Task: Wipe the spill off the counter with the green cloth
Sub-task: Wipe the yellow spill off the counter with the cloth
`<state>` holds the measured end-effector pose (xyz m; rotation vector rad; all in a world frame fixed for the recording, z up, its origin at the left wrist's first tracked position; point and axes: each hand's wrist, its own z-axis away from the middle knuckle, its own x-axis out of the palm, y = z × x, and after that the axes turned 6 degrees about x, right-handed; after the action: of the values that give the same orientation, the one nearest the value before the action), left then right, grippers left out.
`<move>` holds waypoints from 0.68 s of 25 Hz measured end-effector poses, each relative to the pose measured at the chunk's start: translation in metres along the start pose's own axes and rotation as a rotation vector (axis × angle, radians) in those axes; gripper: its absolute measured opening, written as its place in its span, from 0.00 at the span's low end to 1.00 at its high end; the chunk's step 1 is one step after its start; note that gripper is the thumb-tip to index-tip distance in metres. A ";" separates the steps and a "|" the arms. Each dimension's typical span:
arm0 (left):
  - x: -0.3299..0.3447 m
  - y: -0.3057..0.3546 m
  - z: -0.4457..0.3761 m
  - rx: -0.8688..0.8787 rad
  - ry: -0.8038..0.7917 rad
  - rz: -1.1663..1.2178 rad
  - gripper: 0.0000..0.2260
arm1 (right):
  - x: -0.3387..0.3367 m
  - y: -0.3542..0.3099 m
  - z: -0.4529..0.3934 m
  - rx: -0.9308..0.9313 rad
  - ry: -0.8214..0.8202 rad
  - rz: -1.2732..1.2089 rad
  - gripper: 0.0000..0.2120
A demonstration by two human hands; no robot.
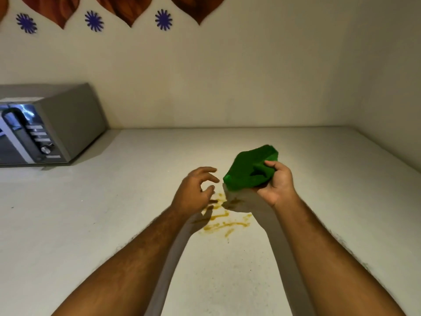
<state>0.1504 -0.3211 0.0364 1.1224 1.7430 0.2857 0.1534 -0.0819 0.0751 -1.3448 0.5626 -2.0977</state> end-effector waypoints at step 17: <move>-0.026 -0.134 0.038 -0.374 -0.185 -0.564 0.31 | -0.035 0.036 0.008 -0.207 -0.199 1.610 0.24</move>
<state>0.1103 -0.4253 -0.0505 0.3528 1.6751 0.1422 0.1808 -0.0854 0.0327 -0.6363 1.2158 -0.5835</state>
